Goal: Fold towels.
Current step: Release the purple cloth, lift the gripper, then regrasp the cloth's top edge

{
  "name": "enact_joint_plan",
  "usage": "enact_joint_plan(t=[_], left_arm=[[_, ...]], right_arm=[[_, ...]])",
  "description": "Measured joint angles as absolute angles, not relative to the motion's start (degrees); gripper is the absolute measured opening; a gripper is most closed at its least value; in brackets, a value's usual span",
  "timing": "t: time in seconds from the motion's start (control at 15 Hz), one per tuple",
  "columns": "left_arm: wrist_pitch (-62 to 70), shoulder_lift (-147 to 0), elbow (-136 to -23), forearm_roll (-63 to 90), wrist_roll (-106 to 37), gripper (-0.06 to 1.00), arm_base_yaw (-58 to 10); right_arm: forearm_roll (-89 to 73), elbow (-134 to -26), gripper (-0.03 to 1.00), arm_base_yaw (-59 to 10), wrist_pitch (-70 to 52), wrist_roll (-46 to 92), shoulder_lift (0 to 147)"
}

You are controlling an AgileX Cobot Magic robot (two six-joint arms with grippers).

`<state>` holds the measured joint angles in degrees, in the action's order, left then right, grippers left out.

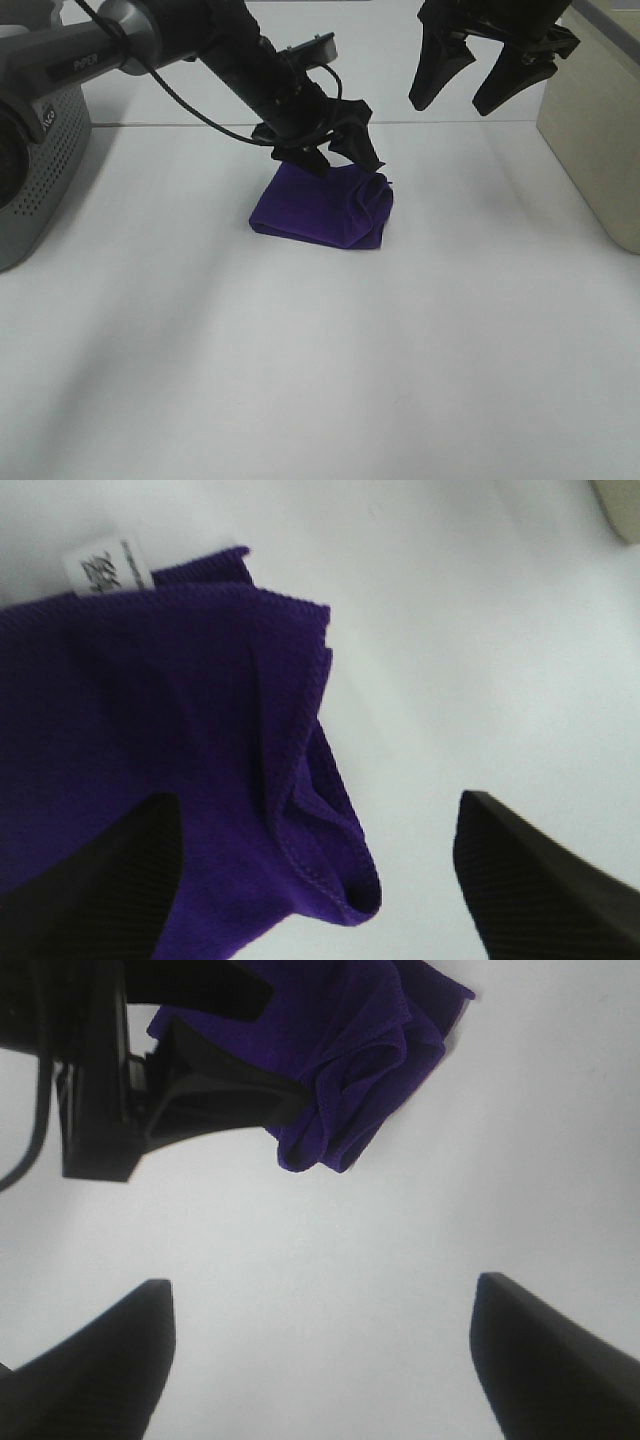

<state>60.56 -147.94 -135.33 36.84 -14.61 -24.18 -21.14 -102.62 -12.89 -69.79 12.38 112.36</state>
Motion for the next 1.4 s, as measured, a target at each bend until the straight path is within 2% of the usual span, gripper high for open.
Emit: enact_joint_plan(t=[0.2,0.47,1.07,1.4], left_arm=[[63.77,-147.48,-138.48,36.33,-13.98,0.7,-20.11],[67.32,-148.45,-138.71,31.28,-10.6,0.7,-18.11],[55.23,-154.53,-138.71,26.93,-9.91,0.66,-28.36],[50.76,-155.21,-138.71,31.97,-9.91,0.66,-32.31]], right_arm=[[-21.14,-102.62,0.79,-12.89,-69.79,12.38,111.27],[-21.14,-102.62,0.79,-12.89,-69.84,12.38,109.84],[-21.14,-102.62,0.79,-12.89,-69.84,12.38,106.46],[-21.14,-102.62,0.79,-12.89,-69.84,12.38,105.94]])
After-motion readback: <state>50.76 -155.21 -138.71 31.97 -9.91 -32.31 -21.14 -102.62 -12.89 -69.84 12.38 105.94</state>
